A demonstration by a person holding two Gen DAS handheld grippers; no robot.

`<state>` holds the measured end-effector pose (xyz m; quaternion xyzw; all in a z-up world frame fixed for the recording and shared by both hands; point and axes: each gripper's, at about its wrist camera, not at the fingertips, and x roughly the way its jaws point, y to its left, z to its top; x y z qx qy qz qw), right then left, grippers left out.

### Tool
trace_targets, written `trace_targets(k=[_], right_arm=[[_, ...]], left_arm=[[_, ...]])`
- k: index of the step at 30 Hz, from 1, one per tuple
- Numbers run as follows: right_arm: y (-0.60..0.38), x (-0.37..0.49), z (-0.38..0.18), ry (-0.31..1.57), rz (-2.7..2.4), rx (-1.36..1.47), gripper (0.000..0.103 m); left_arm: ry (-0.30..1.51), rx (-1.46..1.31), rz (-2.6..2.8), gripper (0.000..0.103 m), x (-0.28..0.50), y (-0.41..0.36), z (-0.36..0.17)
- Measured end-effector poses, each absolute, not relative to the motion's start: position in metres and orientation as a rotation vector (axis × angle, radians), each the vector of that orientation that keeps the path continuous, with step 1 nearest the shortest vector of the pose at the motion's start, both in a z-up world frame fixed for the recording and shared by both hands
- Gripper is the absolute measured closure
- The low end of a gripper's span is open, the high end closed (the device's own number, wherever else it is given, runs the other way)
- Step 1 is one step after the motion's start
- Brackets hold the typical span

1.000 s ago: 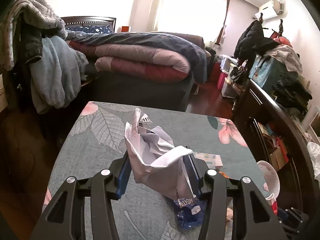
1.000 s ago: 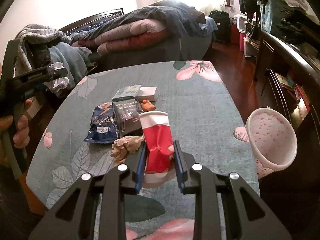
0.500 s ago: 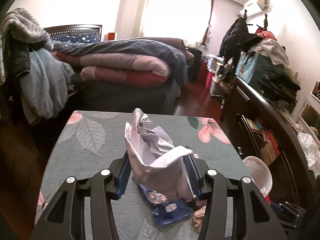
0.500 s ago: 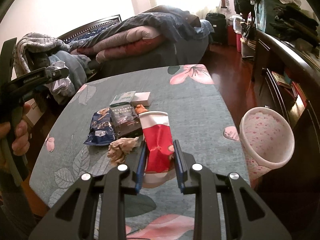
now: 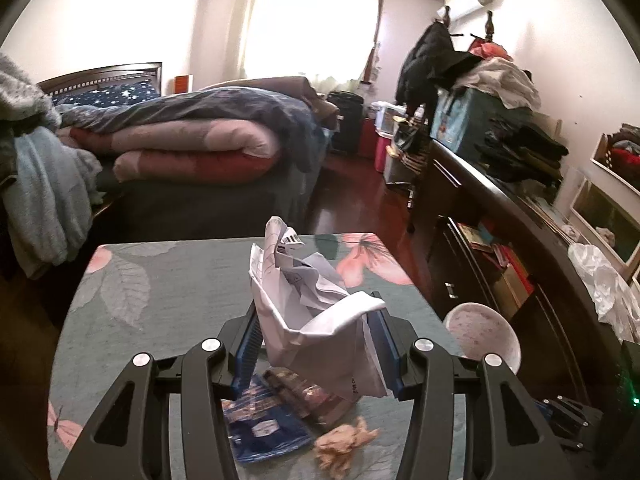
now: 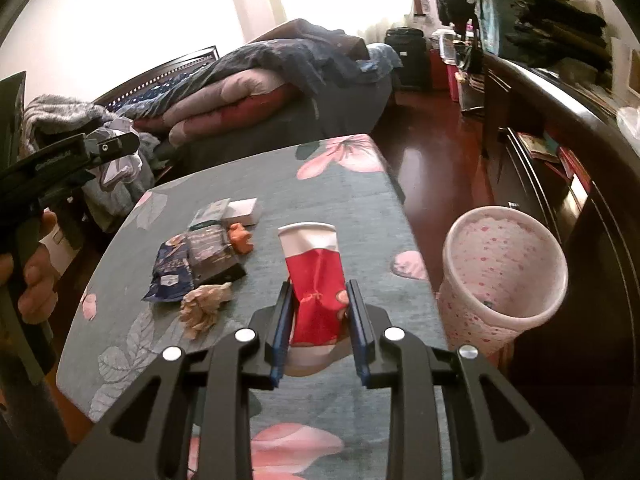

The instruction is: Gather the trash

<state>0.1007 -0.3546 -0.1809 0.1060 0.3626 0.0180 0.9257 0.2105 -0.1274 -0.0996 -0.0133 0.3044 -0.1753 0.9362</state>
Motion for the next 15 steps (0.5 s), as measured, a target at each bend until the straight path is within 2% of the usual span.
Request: trace_targets(k=[15], right_arm=[[-0.432,0.092,-0.187,0.698,-0.104,0.292,0.076]], left_arm=[[0.639,0.047,-0.530,0.052,0.217,-0.215,-0.108]])
